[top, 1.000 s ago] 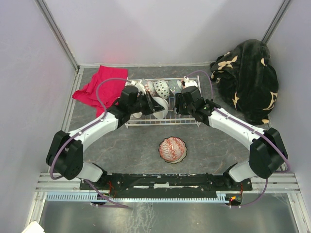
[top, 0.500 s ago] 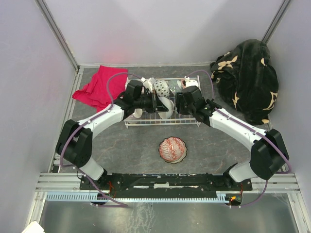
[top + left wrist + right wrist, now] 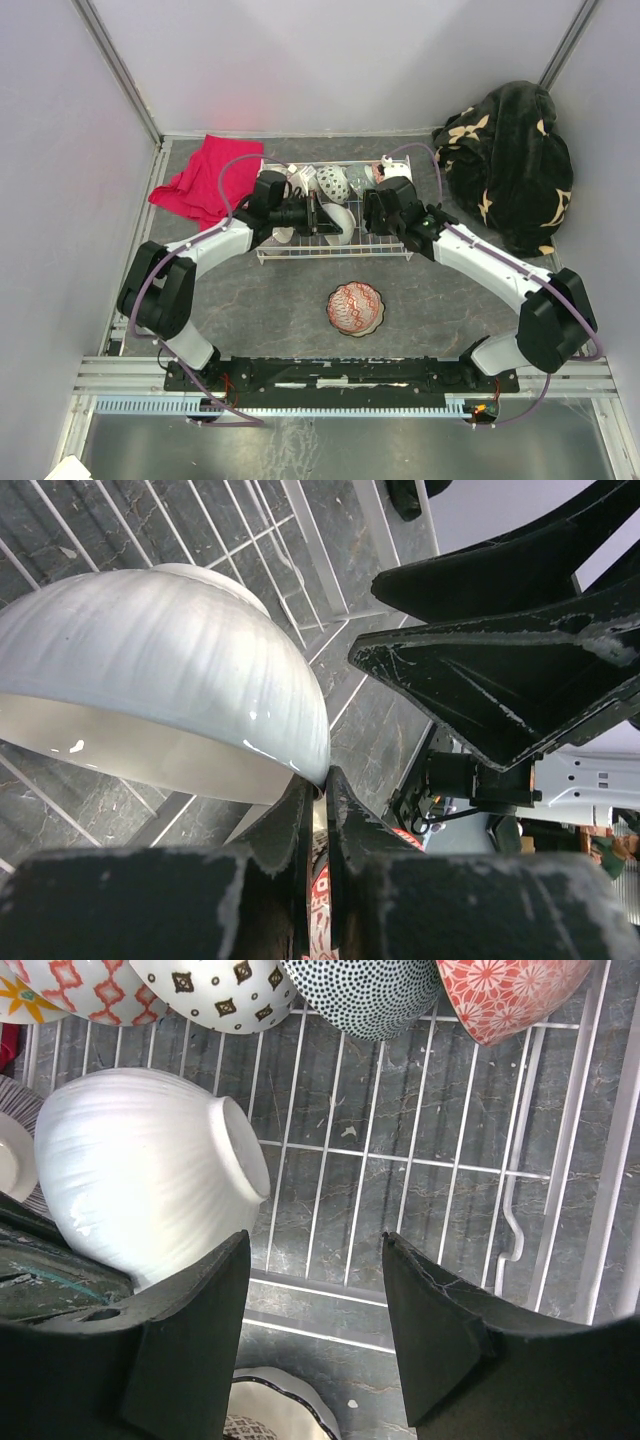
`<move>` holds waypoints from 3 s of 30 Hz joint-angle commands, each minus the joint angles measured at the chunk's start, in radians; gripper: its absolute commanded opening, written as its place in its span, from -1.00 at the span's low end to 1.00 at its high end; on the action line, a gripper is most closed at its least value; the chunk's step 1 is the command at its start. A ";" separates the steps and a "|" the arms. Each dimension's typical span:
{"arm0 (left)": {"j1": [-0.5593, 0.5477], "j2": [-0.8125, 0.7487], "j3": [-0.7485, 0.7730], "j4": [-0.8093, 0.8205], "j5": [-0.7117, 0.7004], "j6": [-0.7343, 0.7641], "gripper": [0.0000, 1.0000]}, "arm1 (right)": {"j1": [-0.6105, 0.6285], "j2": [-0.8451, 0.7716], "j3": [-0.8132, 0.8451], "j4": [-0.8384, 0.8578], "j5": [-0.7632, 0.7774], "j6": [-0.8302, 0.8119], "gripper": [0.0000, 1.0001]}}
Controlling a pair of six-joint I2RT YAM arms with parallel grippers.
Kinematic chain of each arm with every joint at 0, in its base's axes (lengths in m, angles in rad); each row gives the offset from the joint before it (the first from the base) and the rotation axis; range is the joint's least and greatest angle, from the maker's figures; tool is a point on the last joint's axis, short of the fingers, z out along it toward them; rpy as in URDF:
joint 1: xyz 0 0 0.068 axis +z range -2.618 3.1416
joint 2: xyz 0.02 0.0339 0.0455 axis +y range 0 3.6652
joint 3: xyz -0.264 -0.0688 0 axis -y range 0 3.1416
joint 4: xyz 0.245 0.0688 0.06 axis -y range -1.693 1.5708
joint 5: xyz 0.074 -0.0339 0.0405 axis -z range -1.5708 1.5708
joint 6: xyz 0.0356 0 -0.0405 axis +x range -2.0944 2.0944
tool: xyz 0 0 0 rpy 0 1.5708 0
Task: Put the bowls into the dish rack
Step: Adjust the bowl in the dish rack.
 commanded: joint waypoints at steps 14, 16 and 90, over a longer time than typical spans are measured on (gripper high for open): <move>0.024 -0.095 -0.226 0.061 0.024 -0.046 -0.91 | 0.005 -0.057 0.018 0.031 0.009 0.000 0.26; 0.027 -0.118 -0.263 0.071 -0.010 -0.060 -0.91 | 0.004 -0.056 0.018 0.032 0.004 0.000 0.26; 0.055 -0.929 -0.458 -0.270 -1.007 -0.001 0.16 | -0.002 0.231 0.012 0.498 -0.476 0.088 0.99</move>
